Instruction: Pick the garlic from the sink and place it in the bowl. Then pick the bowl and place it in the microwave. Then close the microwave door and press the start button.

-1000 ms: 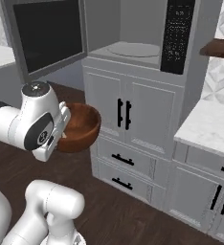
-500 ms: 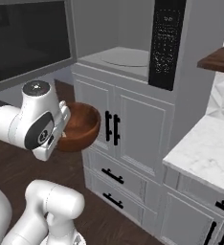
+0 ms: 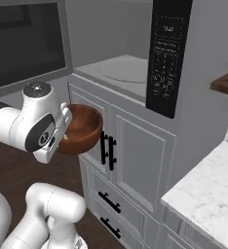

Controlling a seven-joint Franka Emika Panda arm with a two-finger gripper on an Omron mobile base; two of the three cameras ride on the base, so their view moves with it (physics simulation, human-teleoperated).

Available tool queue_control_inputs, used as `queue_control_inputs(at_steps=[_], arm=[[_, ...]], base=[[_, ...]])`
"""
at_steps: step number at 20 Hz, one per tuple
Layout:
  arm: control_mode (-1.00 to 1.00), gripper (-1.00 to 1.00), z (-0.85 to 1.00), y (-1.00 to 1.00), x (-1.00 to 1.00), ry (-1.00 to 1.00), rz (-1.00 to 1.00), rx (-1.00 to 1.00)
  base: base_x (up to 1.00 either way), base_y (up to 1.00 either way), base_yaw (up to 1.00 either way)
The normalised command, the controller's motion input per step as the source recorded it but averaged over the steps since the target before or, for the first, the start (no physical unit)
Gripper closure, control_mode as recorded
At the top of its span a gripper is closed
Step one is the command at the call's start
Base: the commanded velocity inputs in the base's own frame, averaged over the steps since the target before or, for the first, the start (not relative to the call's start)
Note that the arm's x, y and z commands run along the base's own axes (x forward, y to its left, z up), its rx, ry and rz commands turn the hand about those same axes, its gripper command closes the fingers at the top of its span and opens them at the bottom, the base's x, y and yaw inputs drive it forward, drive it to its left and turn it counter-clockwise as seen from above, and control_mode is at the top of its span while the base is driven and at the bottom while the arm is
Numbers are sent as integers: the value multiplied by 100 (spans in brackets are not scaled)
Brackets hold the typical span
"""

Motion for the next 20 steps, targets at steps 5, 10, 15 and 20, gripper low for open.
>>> queue_control_inputs(at_steps=[5,10,15,20], arm=[[100,100,0,0,0,0,0,0],[100,100,0,0,0,0,0,0],[100,100,0,0,0,0,0,0],[100,100,0,0,0,0,0,0]], base=[[34,0,39],[21,2,26],[49,0,11],[62,-5,4]])
